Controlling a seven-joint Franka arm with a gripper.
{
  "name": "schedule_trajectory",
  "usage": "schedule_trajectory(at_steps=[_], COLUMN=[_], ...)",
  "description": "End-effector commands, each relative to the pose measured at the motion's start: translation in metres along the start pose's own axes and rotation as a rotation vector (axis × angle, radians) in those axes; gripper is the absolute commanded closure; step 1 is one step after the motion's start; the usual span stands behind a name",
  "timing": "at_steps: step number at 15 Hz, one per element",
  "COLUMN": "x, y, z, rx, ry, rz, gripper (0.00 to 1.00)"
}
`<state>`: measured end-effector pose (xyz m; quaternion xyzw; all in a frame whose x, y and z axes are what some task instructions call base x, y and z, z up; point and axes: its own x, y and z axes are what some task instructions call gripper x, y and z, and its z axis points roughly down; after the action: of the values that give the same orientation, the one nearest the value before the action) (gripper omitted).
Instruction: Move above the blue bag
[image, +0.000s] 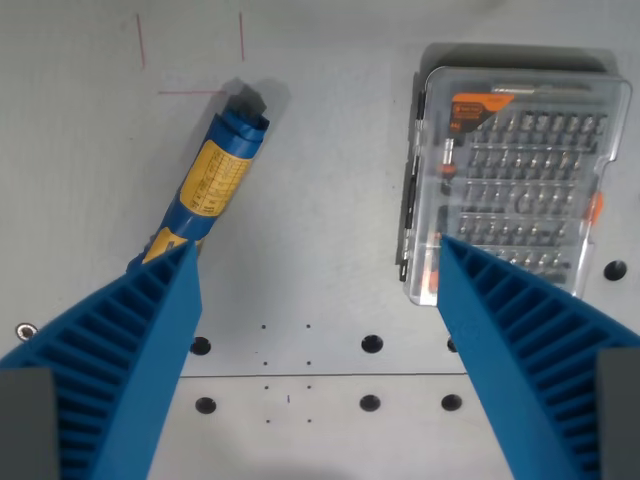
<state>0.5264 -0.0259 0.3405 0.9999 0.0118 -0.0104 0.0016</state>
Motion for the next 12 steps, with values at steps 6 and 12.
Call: schedule_trajectory(at_steps=[6,12], x=[-0.009,-0.015], y=[-0.015,-0.028], z=[0.029,0.059], rx=[-0.001,0.008], ry=[0.085,0.091], rz=[0.191,0.313], gripper=[0.0,0.0])
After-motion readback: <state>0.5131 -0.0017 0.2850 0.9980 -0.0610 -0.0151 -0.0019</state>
